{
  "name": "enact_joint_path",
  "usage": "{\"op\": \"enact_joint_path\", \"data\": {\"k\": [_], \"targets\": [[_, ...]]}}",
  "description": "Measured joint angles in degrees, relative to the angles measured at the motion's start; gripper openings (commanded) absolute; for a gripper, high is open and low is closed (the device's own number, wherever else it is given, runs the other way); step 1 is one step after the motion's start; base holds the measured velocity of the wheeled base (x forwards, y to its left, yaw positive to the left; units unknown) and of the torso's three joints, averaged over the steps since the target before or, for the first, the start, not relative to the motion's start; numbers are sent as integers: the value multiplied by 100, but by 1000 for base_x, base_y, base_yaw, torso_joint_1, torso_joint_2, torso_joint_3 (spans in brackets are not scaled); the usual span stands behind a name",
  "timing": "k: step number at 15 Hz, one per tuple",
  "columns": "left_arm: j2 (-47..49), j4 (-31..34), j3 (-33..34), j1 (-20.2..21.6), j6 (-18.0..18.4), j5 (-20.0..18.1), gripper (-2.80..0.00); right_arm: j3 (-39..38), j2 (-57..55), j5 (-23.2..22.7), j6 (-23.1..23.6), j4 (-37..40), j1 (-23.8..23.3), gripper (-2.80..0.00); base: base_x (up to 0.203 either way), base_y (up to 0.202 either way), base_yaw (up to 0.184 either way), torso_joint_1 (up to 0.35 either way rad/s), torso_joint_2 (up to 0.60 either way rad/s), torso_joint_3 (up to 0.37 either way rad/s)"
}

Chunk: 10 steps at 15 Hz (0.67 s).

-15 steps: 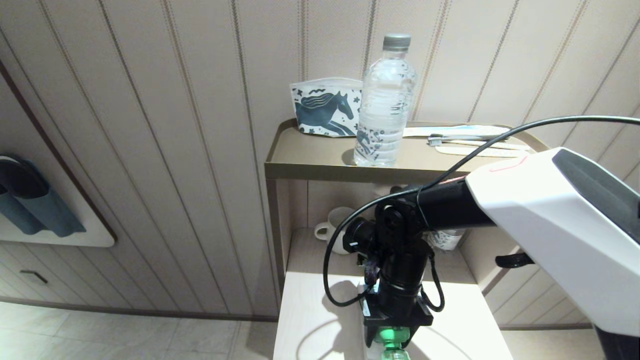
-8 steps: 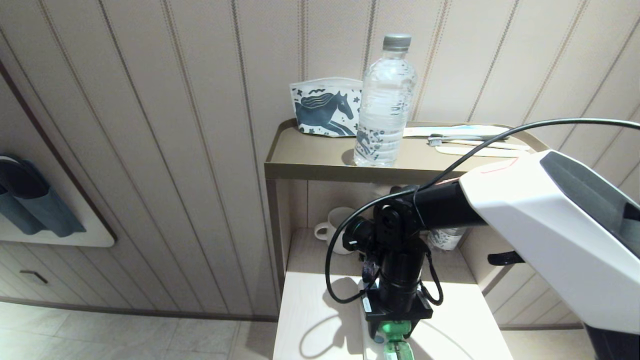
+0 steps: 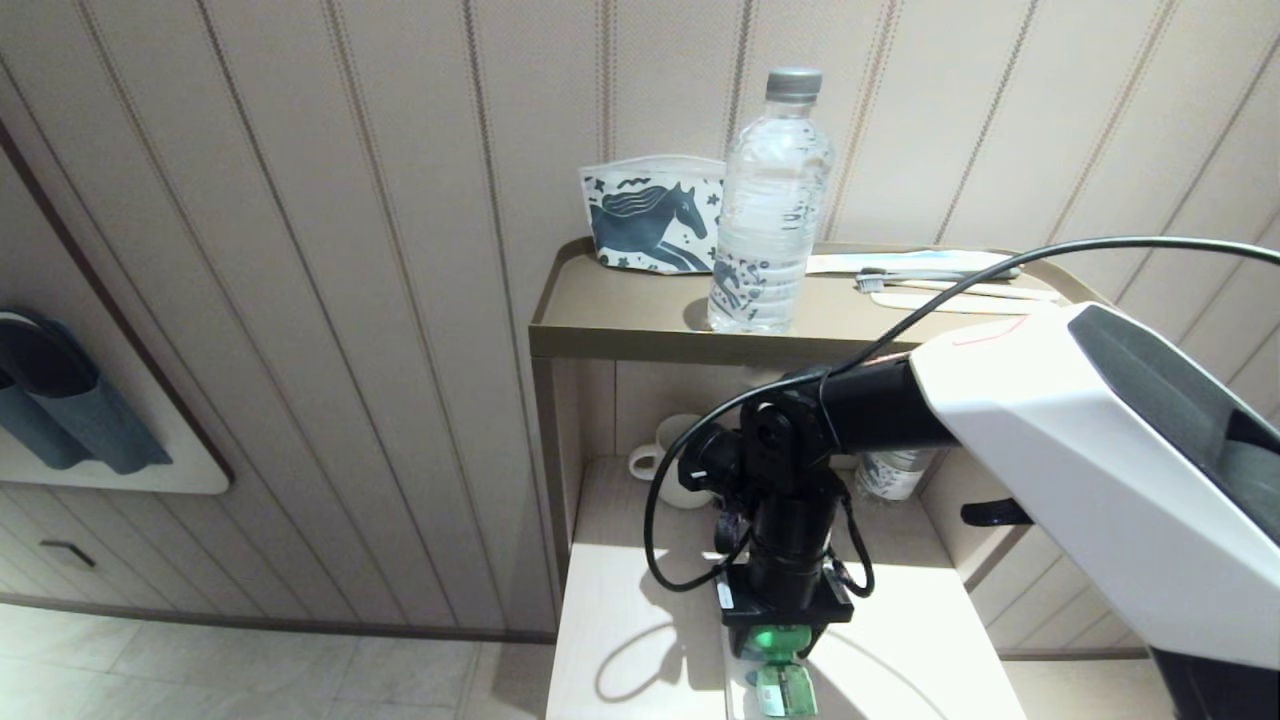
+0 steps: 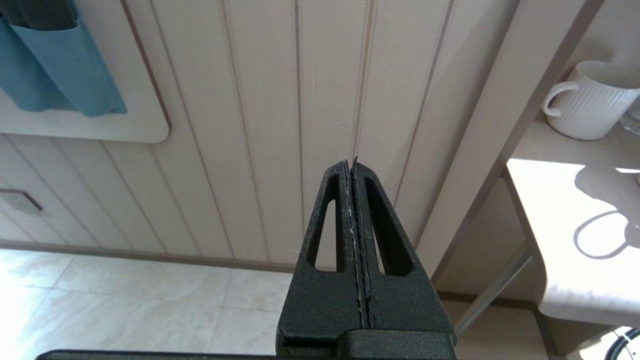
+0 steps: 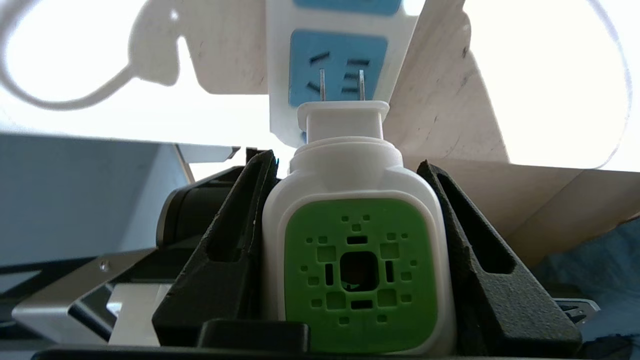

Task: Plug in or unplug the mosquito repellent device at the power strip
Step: Insert the plug into the socket

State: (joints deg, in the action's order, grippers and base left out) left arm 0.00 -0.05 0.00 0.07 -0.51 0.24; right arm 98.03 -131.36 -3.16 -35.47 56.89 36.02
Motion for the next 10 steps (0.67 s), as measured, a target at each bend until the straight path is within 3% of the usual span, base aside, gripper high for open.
{"op": "enact_joint_path", "data": {"k": [10], "targets": [[0, 5, 0, 0, 2, -3, -280, 299, -223, 40, -46, -6, -134, -280, 0, 0, 0, 0, 0, 0]]}}
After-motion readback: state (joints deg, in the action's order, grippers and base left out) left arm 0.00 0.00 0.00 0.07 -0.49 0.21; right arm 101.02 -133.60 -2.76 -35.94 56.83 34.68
